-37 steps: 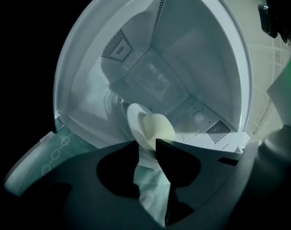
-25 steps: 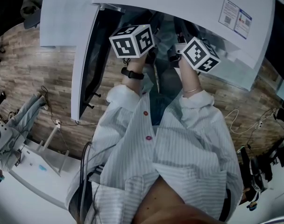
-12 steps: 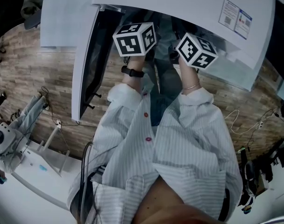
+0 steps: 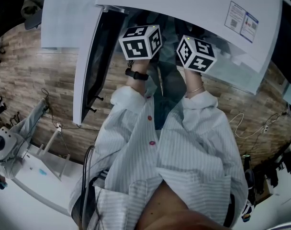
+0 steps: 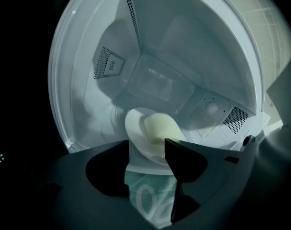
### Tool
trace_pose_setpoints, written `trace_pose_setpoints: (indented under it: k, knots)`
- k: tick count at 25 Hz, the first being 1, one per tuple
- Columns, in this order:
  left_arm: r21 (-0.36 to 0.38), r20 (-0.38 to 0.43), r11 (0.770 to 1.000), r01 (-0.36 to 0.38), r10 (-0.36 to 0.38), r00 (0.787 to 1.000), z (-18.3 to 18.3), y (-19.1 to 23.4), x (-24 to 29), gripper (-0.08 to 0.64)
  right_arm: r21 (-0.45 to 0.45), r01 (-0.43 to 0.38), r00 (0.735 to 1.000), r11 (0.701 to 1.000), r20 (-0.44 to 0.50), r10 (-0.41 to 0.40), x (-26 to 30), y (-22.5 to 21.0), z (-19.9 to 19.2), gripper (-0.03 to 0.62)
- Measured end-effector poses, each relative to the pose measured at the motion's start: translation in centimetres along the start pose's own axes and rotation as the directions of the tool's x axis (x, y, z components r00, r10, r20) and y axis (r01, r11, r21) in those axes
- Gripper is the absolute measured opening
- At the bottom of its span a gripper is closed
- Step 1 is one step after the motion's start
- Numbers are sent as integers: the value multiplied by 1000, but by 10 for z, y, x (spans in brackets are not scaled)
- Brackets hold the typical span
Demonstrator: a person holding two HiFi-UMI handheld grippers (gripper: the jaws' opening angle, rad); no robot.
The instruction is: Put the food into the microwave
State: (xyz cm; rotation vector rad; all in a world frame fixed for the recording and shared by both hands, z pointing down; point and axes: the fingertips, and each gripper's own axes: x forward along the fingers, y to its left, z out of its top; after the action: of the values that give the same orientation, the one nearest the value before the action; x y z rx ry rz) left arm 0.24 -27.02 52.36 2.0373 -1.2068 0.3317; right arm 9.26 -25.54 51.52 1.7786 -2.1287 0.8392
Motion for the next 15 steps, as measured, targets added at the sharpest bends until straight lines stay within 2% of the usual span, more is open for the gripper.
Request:
trace_pose_setpoints:
  k: [8, 15]
  knots:
    - [8, 52, 1000, -3, 3, 999, 2, 3, -7, 232, 15, -24, 1000, 1000, 17, 24, -4, 2, 2, 204]
    - [77, 97, 996, 45, -52, 994, 7, -5, -27, 232, 47, -97, 995, 994, 26, 96, -16, 14, 12, 202]
